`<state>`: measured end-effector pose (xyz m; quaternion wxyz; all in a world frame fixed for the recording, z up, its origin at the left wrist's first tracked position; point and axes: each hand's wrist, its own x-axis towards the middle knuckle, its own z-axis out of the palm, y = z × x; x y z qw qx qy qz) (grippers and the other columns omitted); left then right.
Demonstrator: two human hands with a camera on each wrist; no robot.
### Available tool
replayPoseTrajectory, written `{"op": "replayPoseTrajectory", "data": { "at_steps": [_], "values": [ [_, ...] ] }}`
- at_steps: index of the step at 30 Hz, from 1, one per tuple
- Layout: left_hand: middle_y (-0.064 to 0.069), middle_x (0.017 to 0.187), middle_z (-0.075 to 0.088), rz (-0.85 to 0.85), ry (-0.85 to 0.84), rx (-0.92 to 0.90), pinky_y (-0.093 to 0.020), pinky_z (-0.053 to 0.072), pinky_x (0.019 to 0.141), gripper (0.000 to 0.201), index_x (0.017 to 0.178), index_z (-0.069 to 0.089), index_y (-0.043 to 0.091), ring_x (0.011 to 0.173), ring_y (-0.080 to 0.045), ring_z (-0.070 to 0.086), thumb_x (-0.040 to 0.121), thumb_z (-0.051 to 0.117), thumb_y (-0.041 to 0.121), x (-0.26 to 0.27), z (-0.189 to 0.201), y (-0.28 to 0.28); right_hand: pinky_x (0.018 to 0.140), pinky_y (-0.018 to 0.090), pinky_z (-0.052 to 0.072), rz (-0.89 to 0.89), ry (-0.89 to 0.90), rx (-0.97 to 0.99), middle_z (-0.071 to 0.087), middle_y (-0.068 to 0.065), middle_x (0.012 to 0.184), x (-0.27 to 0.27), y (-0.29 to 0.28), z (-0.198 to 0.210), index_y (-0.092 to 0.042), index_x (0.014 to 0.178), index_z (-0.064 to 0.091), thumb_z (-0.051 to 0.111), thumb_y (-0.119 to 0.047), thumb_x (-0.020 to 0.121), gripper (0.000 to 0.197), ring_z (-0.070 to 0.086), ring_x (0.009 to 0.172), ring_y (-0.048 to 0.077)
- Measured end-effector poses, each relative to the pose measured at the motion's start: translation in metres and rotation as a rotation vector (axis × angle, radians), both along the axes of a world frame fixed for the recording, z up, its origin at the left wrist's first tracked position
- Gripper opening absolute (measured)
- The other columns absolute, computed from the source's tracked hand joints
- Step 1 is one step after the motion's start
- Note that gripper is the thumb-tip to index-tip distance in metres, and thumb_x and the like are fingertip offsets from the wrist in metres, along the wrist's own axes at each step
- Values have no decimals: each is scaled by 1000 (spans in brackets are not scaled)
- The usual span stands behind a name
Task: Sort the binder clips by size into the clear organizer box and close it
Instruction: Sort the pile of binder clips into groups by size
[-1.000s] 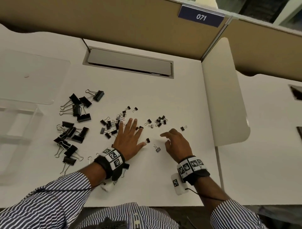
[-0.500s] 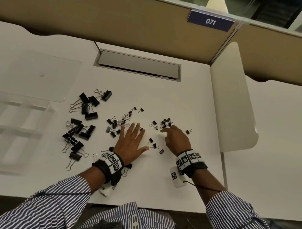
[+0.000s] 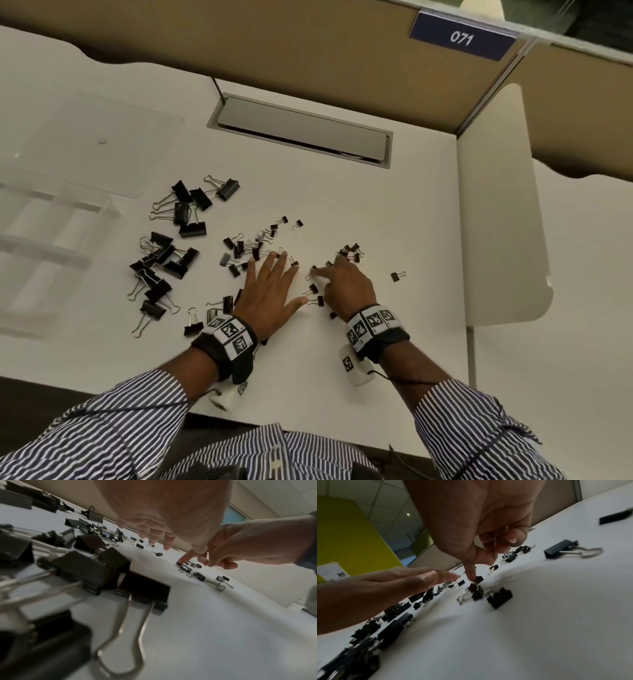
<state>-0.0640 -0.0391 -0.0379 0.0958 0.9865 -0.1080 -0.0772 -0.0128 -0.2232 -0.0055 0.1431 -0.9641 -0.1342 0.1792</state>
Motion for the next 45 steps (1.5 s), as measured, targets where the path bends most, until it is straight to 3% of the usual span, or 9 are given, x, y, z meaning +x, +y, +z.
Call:
{"op": "replayPoseTrajectory", "data": {
  "at_steps": [6, 11, 16, 22, 25, 29, 33, 38, 45],
  "values": [
    [-14, 158, 28, -70, -28, -35, -63, 18, 114, 84, 145, 42, 15, 148, -32, 18, 93, 8, 71, 4, -7, -5, 69, 33, 47, -66, -27, 65, 53, 1, 106, -29, -22, -2, -32, 123, 64, 51, -13, 84, 45, 55, 99, 24],
    [-14, 158, 27, -97, -58, -75, -63, 14, 116, 77, 144, 44, 13, 148, -32, 18, 94, 19, 66, 8, -10, -11, 76, 38, 53, -315, -64, -18, 51, 4, 115, -4, -57, -1, -36, 140, 50, 51, -10, 85, 60, 55, 104, 26],
    [-11, 161, 20, -111, -31, -98, -61, 10, 117, 75, 147, 39, 17, 150, -29, 11, 93, 21, 66, 12, -11, -21, 77, 39, 52, -243, -22, -119, 49, 6, 117, 9, -66, -5, -39, 143, 45, 53, -13, 87, 62, 51, 108, 27],
    [-15, 159, 25, -176, -49, -72, -56, 16, 118, 76, 147, 40, 10, 148, -30, 18, 94, 24, 62, 10, -22, -18, 69, 37, 53, -130, -225, -43, 55, 6, 125, -1, -67, -14, -17, 133, 58, 58, -2, 75, 60, 55, 107, 32],
    [-14, 161, 19, -258, -56, -4, -52, 13, 118, 78, 150, 33, 7, 149, -29, 15, 95, 25, 62, 9, -26, -22, 84, 42, 53, 45, -240, -71, 51, 11, 144, 3, -60, -18, -10, 135, 56, 60, 0, 70, 66, 54, 118, 35],
    [-12, 163, 0, -278, 11, 73, -53, 7, 120, 85, 156, 13, 11, 151, -28, -1, 92, 15, 67, 5, -29, -25, 74, 41, 53, 89, -260, -114, 60, 12, 129, 2, -53, -17, -13, 122, 67, 63, 2, 69, 55, 61, 101, 35],
    [-9, 162, -19, -290, 60, 104, -54, 4, 119, 87, 156, -6, 15, 149, -26, -16, 91, 13, 70, 4, -30, -23, 71, 38, 54, 99, -262, -102, 56, 10, 132, -11, -49, -16, -14, 132, 59, 57, 2, 76, 58, 56, 109, 32],
    [-10, 161, -21, -297, 64, 92, -55, 2, 119, 90, 155, -9, 14, 148, -26, -19, 92, 16, 73, 3, -30, -23, 73, 36, 52, 89, -175, -86, 48, 9, 139, -8, -37, -15, -15, 147, 41, 52, 0, 82, 68, 49, 116, 29],
    [-8, 160, -24, -309, 108, 77, -55, 0, 119, 94, 154, -12, 16, 148, -25, -22, 89, 17, 78, 5, -27, -22, 67, 34, 47, -14, -155, -37, 55, 4, 122, 6, -31, -11, -19, 138, 51, 47, -3, 87, 53, 55, 107, 27]
  ]
}}
